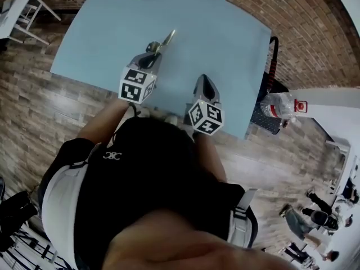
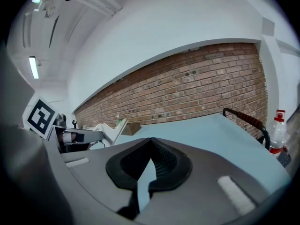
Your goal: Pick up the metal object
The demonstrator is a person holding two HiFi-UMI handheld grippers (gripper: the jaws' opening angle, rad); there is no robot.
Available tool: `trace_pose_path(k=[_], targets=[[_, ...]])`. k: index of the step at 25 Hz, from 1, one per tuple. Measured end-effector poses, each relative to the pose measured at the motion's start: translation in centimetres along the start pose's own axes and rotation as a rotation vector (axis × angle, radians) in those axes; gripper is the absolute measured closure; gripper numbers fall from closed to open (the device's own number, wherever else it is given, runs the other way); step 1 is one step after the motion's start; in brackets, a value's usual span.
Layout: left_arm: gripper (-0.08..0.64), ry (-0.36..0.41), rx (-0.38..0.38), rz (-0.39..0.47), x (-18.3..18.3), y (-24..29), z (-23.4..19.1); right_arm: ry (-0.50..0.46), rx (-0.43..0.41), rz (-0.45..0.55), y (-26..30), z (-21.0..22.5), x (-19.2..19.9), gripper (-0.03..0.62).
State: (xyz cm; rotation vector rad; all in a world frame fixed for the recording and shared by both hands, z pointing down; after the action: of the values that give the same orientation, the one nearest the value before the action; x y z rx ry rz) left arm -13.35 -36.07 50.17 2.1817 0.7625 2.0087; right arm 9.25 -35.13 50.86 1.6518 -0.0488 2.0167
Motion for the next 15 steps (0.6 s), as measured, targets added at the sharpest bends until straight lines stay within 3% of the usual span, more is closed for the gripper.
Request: trace_pose_path(k=[3,6,15], targets=[[0.554,0.019,-0.032,0.049,-0.7,-0.5,0.6,-0.019,0.009,-0.002,0.5,0.2,-0.2,0.580],[0.554,0.019,-0.057,0.068,-1.0,-1.1,0.5,-0.021,-0.043,-0.012,0.9,-0.6,-0.1,0.580],[0.554,0.007,-0.071,0.073,-1.6,-0.4,0.4,-0.024,-0.055,0.012,2.0,-0.5,-1.1,0.580]])
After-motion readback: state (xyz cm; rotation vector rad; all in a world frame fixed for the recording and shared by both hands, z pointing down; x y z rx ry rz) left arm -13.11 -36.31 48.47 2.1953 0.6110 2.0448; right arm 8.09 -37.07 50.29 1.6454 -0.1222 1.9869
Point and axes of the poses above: the fingertips, and each gripper's own axes: y forward along the fingers, z to its right, x out of its underside, the point moved 7 cm from there along -y, backward along the fingers, and after that the axes turned 2 degrees about z, right-handed, at the moved point
